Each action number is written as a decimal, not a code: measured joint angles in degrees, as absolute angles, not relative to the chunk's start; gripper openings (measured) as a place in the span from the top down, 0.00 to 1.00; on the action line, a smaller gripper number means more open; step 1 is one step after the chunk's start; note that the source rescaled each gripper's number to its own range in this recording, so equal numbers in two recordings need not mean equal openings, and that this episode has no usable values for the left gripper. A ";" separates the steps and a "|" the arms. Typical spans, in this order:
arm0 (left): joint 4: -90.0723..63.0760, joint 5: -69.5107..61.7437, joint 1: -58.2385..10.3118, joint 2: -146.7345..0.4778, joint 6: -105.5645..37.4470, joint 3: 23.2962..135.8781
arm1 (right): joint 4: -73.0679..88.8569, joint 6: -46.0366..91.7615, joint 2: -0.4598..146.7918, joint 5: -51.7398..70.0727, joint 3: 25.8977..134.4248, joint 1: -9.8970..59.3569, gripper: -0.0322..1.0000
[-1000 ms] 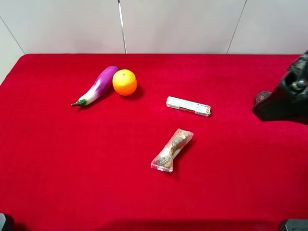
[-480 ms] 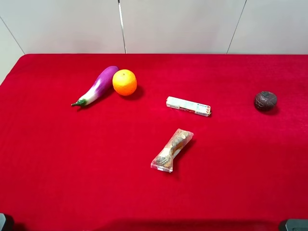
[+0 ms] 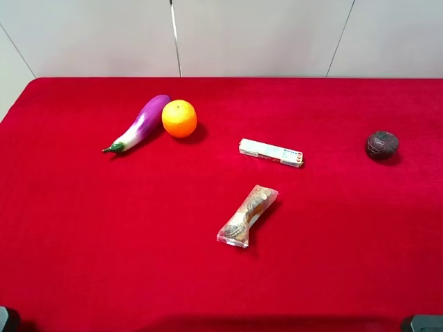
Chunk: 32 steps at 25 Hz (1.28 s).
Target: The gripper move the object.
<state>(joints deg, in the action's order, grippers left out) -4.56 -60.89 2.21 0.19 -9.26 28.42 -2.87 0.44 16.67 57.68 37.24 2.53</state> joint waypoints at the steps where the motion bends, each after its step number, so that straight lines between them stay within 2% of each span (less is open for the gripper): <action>1: -4.56 -60.89 2.21 0.19 -9.26 28.42 | -2.87 0.44 14.93 57.68 36.33 1.81 0.00; 12: -4.56 -60.89 2.21 0.19 -9.26 28.42 | 0.00 0.42 2.63 57.21 29.52 -0.67 0.00; 32: -4.56 -60.89 2.21 0.19 -9.26 28.42 | 0.00 0.47 -0.39 58.37 28.60 -0.67 0.00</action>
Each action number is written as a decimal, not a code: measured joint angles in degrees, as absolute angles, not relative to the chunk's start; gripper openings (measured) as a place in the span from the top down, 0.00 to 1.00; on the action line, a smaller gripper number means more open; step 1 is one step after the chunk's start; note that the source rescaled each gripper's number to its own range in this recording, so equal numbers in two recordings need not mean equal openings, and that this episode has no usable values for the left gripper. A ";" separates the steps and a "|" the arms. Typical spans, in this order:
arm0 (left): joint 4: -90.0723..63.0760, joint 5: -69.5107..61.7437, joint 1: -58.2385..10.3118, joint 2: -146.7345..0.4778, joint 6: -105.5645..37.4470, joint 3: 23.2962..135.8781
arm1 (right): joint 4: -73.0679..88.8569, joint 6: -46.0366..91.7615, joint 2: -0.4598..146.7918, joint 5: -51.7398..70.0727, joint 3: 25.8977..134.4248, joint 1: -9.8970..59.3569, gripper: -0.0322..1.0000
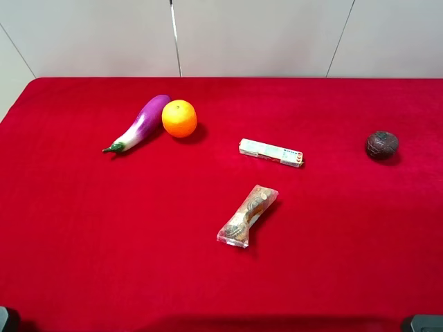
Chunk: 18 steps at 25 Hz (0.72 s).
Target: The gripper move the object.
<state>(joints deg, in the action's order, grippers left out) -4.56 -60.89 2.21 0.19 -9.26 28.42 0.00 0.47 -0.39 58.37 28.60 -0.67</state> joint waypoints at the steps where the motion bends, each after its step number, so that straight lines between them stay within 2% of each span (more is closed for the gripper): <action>1: -4.56 -60.89 2.21 0.19 -9.26 28.42 | 0.00 0.47 -0.39 58.37 28.60 -0.67 0.00; 18: -4.56 -60.89 2.21 0.19 -9.26 28.42 | 0.00 0.47 -0.39 58.32 28.60 -0.67 0.00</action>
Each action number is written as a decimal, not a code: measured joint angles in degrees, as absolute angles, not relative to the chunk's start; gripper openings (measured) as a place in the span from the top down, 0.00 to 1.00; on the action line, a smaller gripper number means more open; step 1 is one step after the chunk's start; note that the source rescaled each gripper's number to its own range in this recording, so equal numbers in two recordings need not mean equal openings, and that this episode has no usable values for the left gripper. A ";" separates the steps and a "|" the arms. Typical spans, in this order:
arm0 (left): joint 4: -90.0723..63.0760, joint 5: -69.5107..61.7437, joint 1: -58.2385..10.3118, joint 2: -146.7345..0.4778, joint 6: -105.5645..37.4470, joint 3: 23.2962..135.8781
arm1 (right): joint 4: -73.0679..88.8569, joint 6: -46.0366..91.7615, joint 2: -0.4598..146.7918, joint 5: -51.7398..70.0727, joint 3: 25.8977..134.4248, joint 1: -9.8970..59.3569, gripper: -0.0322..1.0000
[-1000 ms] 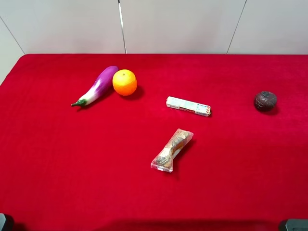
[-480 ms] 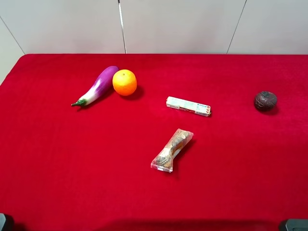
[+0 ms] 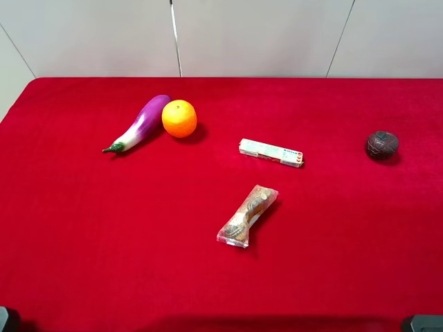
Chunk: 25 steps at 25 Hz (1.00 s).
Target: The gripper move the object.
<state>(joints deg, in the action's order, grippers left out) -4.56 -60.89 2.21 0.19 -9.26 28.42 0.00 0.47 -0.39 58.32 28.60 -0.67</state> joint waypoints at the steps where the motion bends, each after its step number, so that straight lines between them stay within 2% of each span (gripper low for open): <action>1: -4.56 -60.89 2.21 0.19 -9.26 28.42 | 0.00 0.47 -0.39 58.32 28.60 -0.67 0.00; 25: -4.56 -60.89 2.21 0.19 -9.26 28.42 | 0.00 0.47 -0.39 58.37 28.60 -0.67 0.00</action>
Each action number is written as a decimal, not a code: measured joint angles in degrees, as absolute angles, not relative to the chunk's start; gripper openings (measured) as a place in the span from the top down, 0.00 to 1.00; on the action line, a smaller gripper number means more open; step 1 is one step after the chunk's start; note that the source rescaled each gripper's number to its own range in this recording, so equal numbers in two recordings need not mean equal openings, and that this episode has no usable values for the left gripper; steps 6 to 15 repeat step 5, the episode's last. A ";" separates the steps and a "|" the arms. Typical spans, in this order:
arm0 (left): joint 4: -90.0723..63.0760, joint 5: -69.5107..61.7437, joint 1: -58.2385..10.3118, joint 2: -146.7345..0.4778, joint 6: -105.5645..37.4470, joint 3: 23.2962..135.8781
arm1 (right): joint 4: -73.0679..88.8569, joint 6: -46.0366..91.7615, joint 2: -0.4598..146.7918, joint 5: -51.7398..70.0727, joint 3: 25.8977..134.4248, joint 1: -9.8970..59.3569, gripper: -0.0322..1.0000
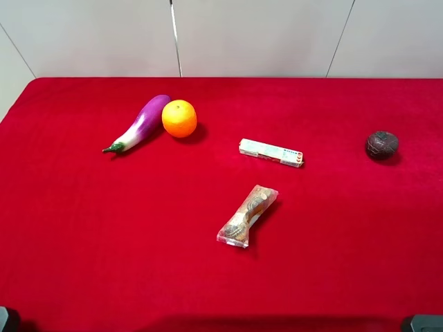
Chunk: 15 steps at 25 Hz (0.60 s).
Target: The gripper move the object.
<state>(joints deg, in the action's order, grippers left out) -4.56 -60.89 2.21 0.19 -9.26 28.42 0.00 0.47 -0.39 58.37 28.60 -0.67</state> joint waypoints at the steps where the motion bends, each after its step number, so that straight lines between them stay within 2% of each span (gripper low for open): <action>1: -4.56 -60.89 2.21 0.19 -9.26 28.42 | 0.00 0.47 -0.39 58.37 28.60 -0.67 0.00; 15: -4.56 -60.89 2.21 0.19 -9.26 28.42 | 0.00 0.47 -0.39 58.37 28.60 -0.67 0.00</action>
